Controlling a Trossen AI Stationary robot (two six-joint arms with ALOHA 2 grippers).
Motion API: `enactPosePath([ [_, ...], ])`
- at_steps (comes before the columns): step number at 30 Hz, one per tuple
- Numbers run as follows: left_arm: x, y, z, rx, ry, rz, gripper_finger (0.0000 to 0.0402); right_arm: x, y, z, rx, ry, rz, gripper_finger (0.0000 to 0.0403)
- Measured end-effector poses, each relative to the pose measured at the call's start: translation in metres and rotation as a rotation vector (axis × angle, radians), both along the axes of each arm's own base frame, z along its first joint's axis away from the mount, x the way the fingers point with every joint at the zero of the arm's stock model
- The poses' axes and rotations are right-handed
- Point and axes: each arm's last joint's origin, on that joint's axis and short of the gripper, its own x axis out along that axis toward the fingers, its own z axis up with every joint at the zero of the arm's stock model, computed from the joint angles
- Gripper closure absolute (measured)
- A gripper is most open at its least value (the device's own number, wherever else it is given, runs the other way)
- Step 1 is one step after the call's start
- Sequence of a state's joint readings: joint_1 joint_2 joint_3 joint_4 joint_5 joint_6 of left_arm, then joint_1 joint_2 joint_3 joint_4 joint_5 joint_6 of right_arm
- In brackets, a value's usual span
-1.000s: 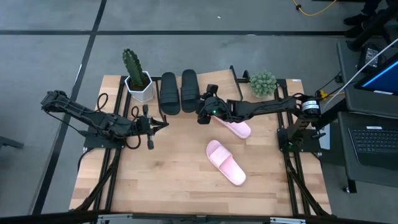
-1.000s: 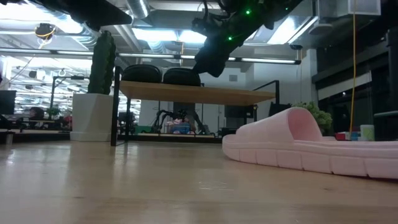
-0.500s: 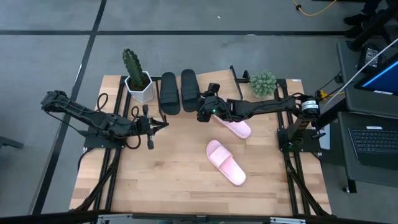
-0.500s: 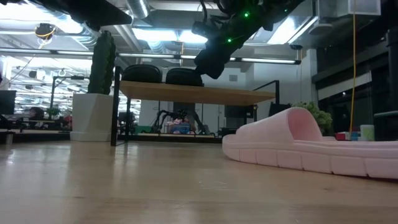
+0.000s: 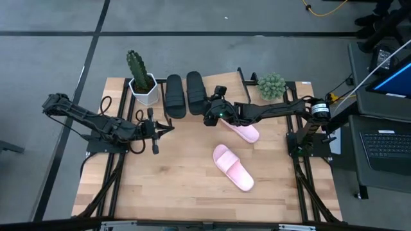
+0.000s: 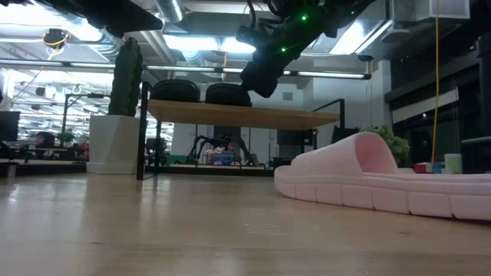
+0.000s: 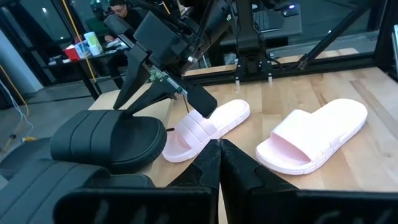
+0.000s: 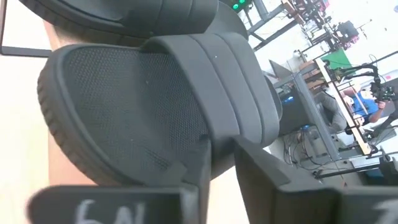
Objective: Pick and place slides into the shelf
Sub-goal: Put the black slide on the shelf
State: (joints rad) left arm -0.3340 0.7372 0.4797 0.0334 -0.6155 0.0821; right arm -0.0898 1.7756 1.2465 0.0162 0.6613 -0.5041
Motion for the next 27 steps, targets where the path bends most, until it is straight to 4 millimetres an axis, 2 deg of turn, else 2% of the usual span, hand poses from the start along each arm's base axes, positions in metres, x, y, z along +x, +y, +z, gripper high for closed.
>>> enactPosePath([
  [5, 0.0000, 0.0000, 0.0000, 0.016, 0.005, -0.003, 0.0402, -0.0001, 0.0000, 0.0003, -0.001, 0.000, 0.000, 0.0386],
  [7, 0.0000, 0.0000, 0.0000, 0.016, 0.005, -0.003, 0.0402, -0.0001, 0.0000, 0.0003, -0.002, 0.000, 0.000, 0.0394],
  [17, -0.0001, 0.0000, -0.0003, 0.017, 0.008, -0.003, 0.0401, 0.0011, 0.0015, -0.0004, 0.032, 0.000, 0.065, 0.0399],
  [27, -0.0001, 0.0000, -0.0004, 0.017, 0.009, -0.003, 0.0401, 0.0029, 0.0021, 0.0019, -0.007, 0.008, 0.116, 0.0401],
])
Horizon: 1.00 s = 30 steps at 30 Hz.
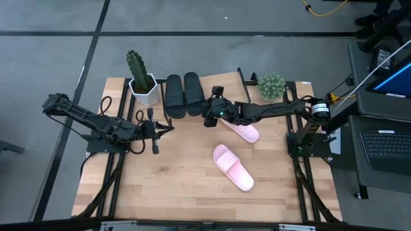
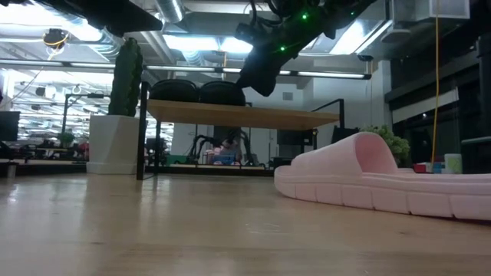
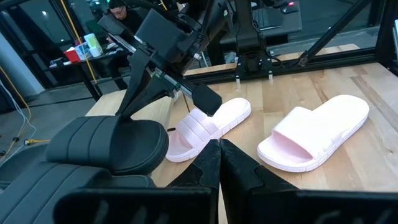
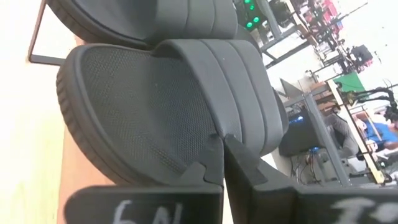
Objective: Pick and place slides into the shelf
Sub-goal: Put the black slide on the shelf, then put the bottom pink slide on the shelf
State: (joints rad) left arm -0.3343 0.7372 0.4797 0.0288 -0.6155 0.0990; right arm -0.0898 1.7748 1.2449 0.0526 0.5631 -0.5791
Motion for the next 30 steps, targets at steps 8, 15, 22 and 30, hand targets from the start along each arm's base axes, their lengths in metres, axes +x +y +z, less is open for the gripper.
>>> enactPosePath([
  [8, 0.0000, 0.0000, 0.0000, 0.000, 0.000, 0.000, 0.0401, 0.0005, 0.0003, 0.0004, 0.005, -0.006, 0.015, 0.0402],
  [15, 0.0000, 0.0000, 0.0000, 0.000, 0.000, 0.000, 0.0401, -0.0005, 0.0005, -0.0016, 0.017, 0.012, 0.013, 0.0368],
  [22, -0.0001, 0.0000, -0.0004, 0.001, 0.005, 0.000, 0.0401, -0.0008, 0.0009, -0.0023, 0.014, 0.024, 0.020, 0.0313],
  [30, -0.0004, 0.0001, -0.0019, 0.007, 0.020, 0.000, 0.0401, -0.0005, 0.0018, -0.0019, 0.014, 0.020, 0.022, 0.0265],
])
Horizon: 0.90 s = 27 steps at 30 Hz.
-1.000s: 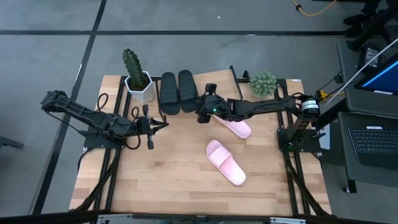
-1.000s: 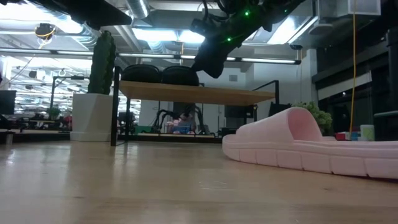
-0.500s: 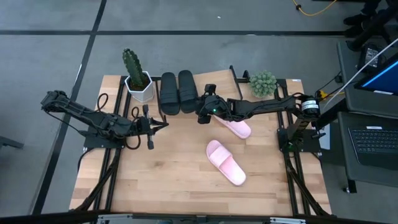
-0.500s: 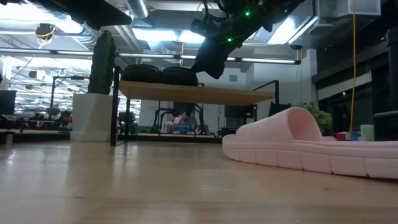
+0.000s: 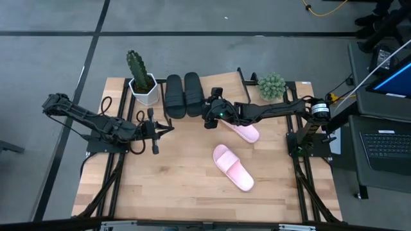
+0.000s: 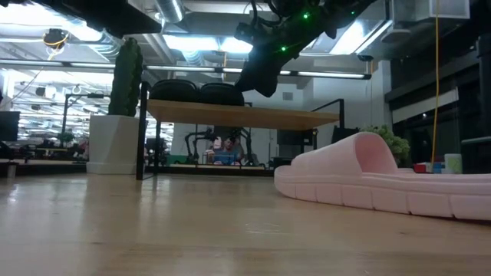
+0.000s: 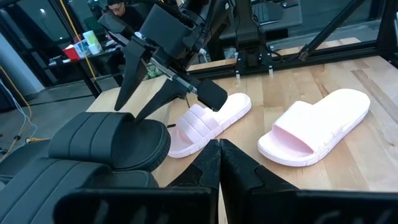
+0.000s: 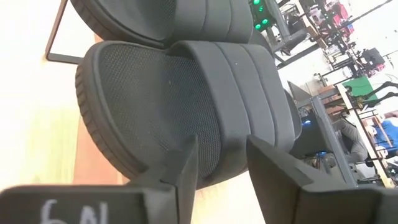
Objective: Pick and place slides into the shelf
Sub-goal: Put the bottom pink slide on the shelf
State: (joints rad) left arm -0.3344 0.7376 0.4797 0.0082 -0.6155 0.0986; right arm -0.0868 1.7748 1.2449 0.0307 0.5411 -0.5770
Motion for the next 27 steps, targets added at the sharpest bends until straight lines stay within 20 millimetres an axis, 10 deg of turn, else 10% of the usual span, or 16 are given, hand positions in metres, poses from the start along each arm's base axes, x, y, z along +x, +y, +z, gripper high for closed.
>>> enactPosePath([
  [10, 0.000, 0.000, 0.000, 0.000, 0.000, 0.000, 0.0401, -0.001, 0.009, 0.004, -0.017, 0.001, 0.029, 0.0256],
  [27, -0.009, 0.003, 0.003, 0.029, 0.010, -0.035, 0.0401, -0.053, 0.042, 0.072, 0.017, -0.048, 0.092, 0.0256],
])
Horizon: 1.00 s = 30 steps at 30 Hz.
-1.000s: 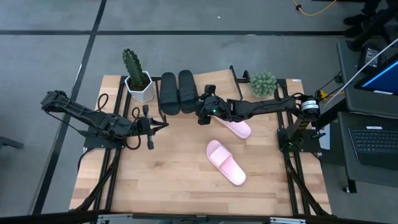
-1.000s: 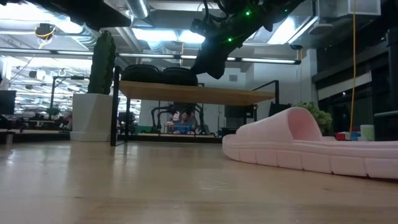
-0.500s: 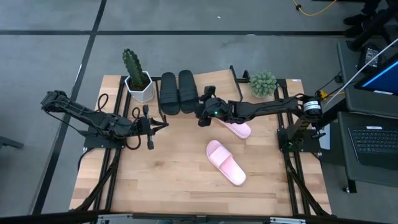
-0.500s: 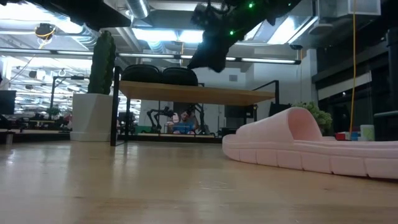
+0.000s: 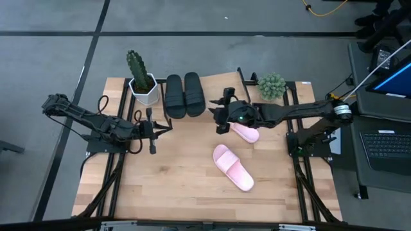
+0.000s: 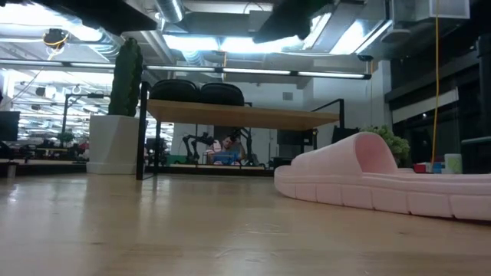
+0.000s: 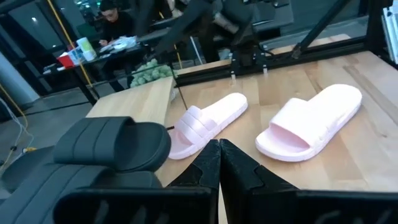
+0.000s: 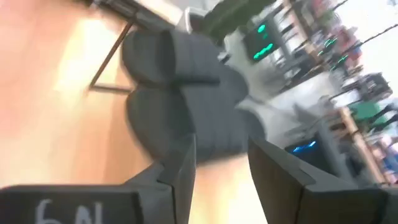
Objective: Pick and place slides into the shelf
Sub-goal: Put the bottom pink slide on the shelf
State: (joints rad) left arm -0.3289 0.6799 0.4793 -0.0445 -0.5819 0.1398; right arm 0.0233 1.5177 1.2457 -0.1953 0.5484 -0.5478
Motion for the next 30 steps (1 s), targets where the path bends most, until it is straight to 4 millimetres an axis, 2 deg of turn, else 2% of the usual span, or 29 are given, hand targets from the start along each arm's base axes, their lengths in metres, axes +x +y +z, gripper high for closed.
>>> enactPosePath([
  [6, -0.016, 0.010, 0.004, -0.036, -0.007, 0.033, 0.0401, -0.028, 0.001, -0.002, 0.148, 0.105, -0.094, 0.0256],
  [13, -0.025, 0.014, 0.000, -0.076, -0.009, -0.008, 0.0401, -0.043, 0.011, -0.019, 0.260, 0.277, -0.147, 0.0256],
  [20, -0.025, 0.017, -0.013, -0.117, -0.003, 0.025, 0.0401, -0.057, 0.037, -0.028, 0.399, 0.372, -0.168, 0.0256],
  [30, -0.024, 0.017, -0.011, -0.127, -0.034, 0.024, 0.0401, -0.071, 0.090, -0.030, 0.491, 0.381, -0.084, 0.0267],
])
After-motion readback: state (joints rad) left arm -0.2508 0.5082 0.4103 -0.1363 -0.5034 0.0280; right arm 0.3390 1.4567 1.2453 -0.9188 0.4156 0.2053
